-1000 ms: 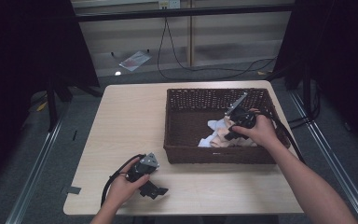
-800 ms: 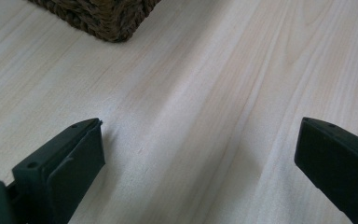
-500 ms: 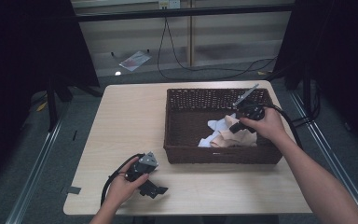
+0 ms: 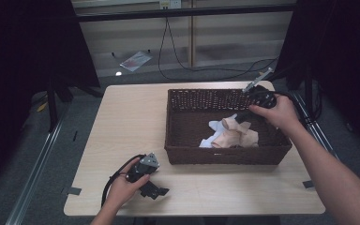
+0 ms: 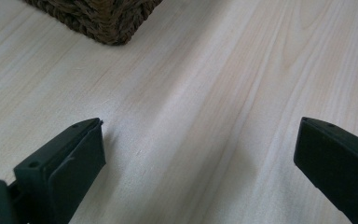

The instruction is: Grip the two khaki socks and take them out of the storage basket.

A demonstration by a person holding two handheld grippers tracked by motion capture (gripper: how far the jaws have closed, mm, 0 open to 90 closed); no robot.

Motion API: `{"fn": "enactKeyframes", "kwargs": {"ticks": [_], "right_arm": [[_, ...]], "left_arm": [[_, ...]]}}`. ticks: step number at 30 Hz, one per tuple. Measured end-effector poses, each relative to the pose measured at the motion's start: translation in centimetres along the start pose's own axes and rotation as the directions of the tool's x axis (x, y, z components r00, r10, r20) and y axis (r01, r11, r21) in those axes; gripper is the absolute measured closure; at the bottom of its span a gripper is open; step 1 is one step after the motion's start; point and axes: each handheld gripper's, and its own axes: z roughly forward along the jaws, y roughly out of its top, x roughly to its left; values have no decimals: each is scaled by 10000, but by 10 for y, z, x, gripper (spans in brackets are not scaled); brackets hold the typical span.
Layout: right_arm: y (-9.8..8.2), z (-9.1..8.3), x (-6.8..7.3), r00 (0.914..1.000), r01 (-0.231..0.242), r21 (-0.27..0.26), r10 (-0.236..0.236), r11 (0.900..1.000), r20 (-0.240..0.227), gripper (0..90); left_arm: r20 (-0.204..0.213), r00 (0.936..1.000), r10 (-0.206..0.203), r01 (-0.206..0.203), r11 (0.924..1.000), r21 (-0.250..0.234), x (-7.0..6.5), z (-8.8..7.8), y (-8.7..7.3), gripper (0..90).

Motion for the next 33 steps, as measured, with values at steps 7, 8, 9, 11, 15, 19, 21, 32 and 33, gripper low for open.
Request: {"fn": "enactKeyframes", "kwargs": {"ticks": [7,8,9,11,15,19,21,32,33], "right_arm": [[15,-29,1,9999,-147,-227,145,9996,-91,900],[17,-33,2,9998,-176,-239,173,9996,-125,900],[18,-36,2,9999,-152,-254,150,9996,-56,900],[20,-42,5,9999,-61,-311,58,9995,-102,900],[23,-51,11,9998,48,-419,-56,9991,-180,900],[24,-61,16,9990,170,-609,-195,9980,-404,900],[25,-66,19,9981,206,-647,-242,9977,-561,900],[25,-78,43,9873,808,-963,-929,9921,-1285,900],[25,-79,44,9861,849,-982,-977,9915,-1341,900]], "left_arm": [[134,9999,-55,55,10000,-45,0,0,0,16],[136,9999,-58,59,10000,-43,0,0,0,16],[146,9999,-50,51,10000,-49,0,0,0,16],[154,9999,-49,50,10000,-61,0,0,0,16],[81,10000,-51,51,10000,12,-1,-1,0,17],[97,10000,-9,10,10000,-44,-1,-1,1,17],[89,10000,-1,1,10000,-40,-1,-1,1,17],[73,10000,-25,25,10000,5,-2,0,1,17],[60,10000,-17,17,10000,32,-2,-1,1,17]]}}
